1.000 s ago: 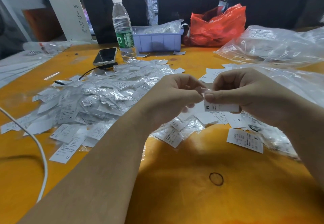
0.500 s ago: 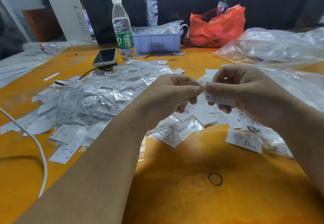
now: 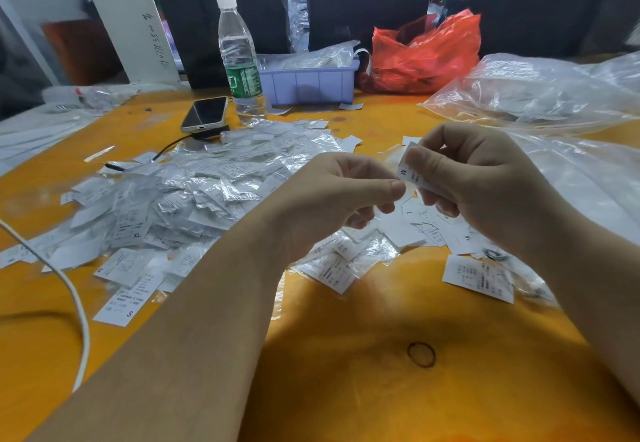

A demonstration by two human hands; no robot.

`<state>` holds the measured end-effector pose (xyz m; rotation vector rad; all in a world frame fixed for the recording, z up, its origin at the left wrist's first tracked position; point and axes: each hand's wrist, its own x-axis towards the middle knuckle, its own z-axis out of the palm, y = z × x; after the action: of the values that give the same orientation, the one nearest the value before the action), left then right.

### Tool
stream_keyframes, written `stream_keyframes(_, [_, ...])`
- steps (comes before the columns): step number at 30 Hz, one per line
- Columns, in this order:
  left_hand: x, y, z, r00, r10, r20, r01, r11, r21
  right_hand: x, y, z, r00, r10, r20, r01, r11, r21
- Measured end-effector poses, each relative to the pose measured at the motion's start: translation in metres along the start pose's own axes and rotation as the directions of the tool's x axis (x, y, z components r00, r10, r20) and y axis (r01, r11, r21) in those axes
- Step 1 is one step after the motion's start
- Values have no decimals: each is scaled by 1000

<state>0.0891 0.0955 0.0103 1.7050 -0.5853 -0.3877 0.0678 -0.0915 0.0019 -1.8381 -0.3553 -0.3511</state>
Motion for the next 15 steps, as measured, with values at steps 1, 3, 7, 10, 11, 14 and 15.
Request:
stream_keyframes(1, [0,0,0,1000,-1,-2,1,1000,0,0,0,-1,1000,-5,-13,5,1000,-2])
stream_keyframes(3, [0,0,0,1000,-2,-5,2,1000,-5,0,1,-2,999,-17,-44,17,1000,5])
stream_keyframes(7, [0,0,-1,1000,8,10,-8,1000,-3,1,1,-3,996,-45,-77,46,999,13])
stream_keyframes(10, [-1,1,-2,1000,9,17,-9,1000,-2,1,2,-4,995,-54,-87,56,998,15])
stream_keyframes(11, [-1,1,-2,1000,10,19,-9,1000,-4,1,3,-5,994,-57,-90,59,998,15])
stream_keyframes(14, [-1,2,-1,1000,9,22,-9,1000,-2,1,3,-6,994,-62,-88,63,998,19])
stream_keyframes(15, [-1,2,-1,1000,9,21,-9,1000,-1,1,3,-6,994,-65,-83,66,998,18])
